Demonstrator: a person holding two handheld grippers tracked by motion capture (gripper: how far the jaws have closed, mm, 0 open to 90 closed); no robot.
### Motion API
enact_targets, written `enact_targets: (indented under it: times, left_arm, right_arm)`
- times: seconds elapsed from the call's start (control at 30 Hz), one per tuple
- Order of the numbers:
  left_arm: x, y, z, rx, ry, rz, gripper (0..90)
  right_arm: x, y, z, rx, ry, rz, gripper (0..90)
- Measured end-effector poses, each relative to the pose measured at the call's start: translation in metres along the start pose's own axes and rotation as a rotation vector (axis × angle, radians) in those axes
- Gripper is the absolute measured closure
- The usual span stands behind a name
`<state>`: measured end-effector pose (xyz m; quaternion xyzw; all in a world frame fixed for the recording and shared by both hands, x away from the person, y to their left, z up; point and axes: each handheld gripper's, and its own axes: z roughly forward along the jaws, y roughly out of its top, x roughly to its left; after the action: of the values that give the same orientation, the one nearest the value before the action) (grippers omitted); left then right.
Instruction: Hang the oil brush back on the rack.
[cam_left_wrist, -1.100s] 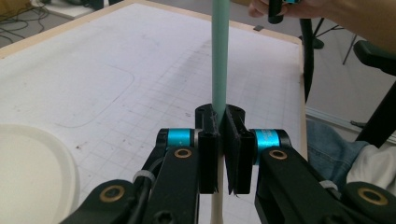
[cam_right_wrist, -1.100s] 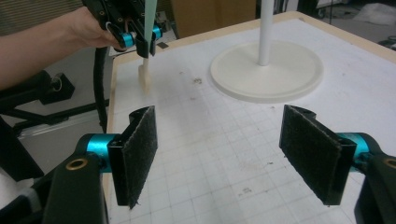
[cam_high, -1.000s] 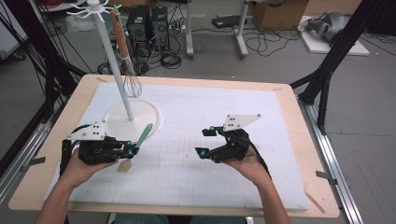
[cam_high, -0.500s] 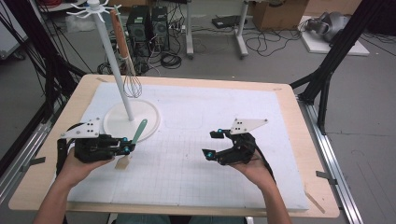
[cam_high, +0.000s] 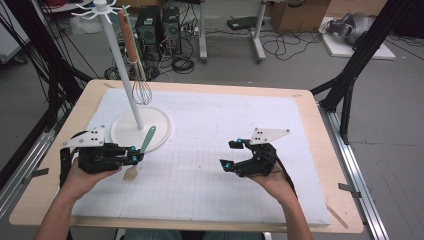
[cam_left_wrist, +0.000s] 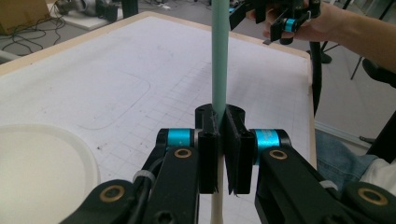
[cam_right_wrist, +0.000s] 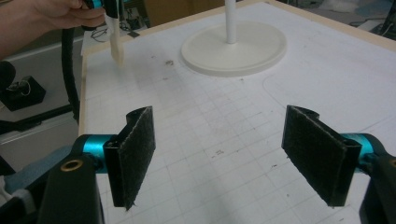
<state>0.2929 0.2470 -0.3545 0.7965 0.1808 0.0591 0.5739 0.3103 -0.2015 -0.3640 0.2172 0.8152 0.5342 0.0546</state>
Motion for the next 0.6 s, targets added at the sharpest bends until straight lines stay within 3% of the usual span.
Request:
enact_targets:
  times: [0.4,0.6]
  left_arm:
    - [0.002,0.001,-0.005,-0.022,0.002,-0.004,84.3]
    - [0.004,0.005,-0.013,-0.066,0.003,-0.011,84.3]
  right_arm:
    - [-0.004,-0.002,-0.006,-0.01,-0.028,0.005,24.4]
    - [-0.007,-0.003,-0.01,-0.014,-0.035,0.013,24.1]
